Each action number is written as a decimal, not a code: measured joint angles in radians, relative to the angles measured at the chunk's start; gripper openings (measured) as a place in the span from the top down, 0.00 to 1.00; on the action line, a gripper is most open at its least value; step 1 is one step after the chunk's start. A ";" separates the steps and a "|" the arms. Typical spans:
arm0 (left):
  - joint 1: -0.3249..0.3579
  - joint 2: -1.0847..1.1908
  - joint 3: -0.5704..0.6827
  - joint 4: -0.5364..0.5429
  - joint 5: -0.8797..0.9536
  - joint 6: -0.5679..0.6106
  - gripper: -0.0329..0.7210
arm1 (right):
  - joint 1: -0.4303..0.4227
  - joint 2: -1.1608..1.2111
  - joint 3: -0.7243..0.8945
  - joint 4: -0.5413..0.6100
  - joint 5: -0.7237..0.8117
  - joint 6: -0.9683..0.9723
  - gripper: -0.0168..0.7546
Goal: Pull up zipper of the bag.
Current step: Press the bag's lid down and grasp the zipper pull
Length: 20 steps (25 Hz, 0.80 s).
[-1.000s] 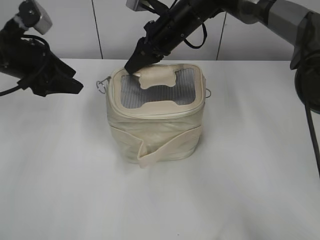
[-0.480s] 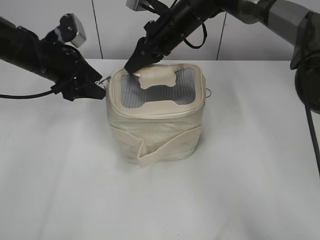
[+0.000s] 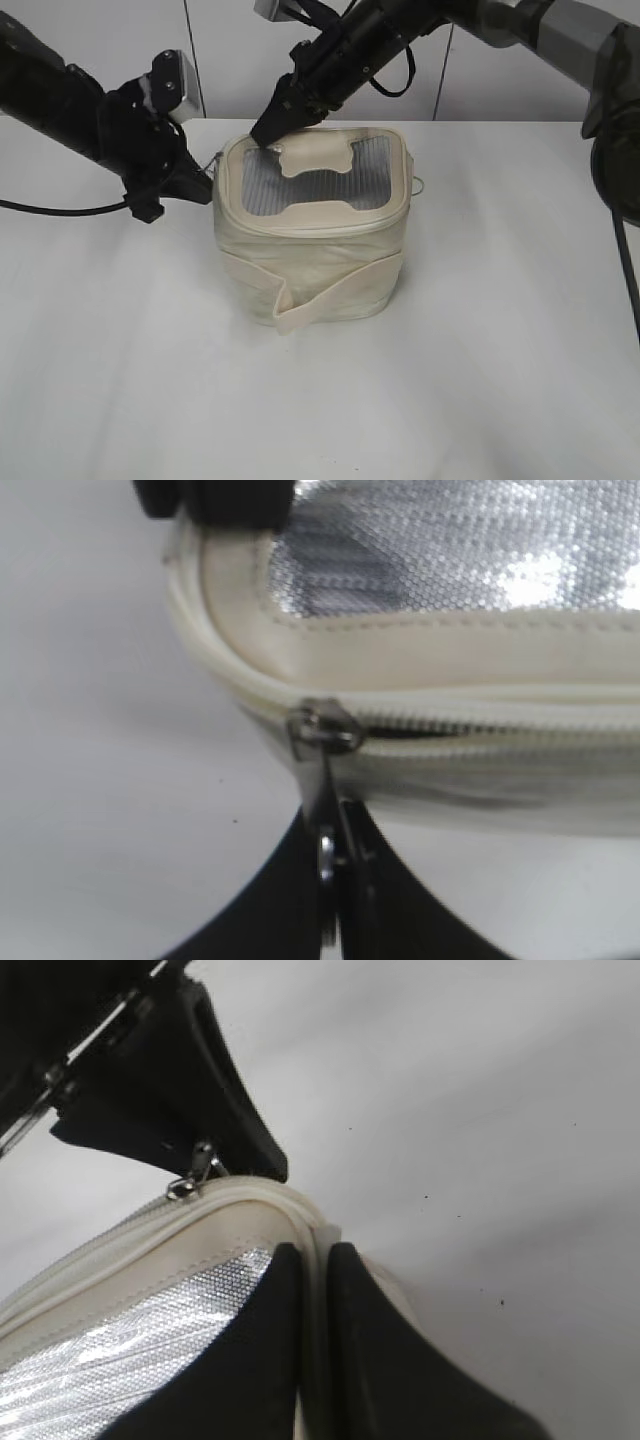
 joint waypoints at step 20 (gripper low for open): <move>-0.075 -0.244 0.121 0.279 0.074 -0.568 0.97 | 0.000 0.000 0.000 0.007 0.000 0.167 0.91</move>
